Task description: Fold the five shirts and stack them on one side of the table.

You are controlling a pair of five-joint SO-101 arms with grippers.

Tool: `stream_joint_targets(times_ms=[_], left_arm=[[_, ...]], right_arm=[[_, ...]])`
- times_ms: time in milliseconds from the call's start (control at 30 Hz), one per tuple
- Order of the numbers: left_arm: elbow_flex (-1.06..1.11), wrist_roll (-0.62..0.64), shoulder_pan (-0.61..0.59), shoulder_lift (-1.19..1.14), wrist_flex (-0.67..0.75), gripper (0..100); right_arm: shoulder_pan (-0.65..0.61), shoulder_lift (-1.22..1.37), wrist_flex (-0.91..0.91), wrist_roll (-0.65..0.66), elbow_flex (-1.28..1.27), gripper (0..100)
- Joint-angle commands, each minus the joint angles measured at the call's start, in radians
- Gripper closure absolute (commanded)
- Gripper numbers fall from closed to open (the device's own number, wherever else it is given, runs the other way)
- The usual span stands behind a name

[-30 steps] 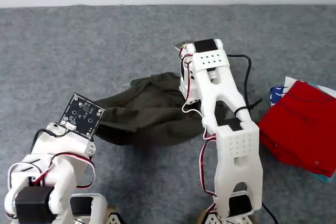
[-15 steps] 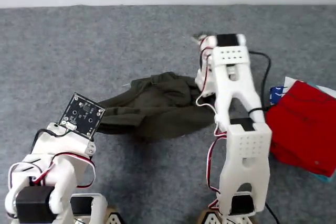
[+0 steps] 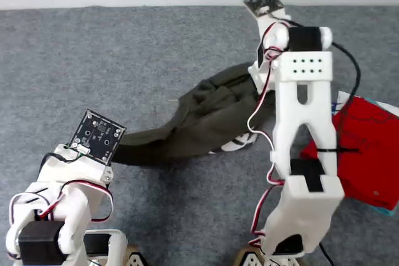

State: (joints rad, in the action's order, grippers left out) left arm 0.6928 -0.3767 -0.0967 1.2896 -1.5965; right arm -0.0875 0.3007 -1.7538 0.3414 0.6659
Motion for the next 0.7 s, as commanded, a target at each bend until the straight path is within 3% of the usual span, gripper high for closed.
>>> stream_joint_targets(times_ms=[0,100,233,333,667], left_arm=[[-0.013,0.002,-0.003,0.005,0.028,99],[-0.064,0.002,-0.006,0.005,0.029,99],[-0.159,0.002,-0.117,0.005,0.064,99],[-0.173,-0.003,-0.186,0.005,0.078,99],[-0.171,0.000,-0.187,0.005,0.041,99]], right_arm=[[0.016,-0.107,0.001,0.000,0.049,98.9],[0.004,-0.076,0.002,-0.002,0.048,98.6],[-0.007,0.010,-0.038,-0.020,0.048,92.6],[-0.010,0.047,-0.038,-0.023,0.051,97.8],[-0.019,0.050,-0.039,-0.015,0.051,98.8]])
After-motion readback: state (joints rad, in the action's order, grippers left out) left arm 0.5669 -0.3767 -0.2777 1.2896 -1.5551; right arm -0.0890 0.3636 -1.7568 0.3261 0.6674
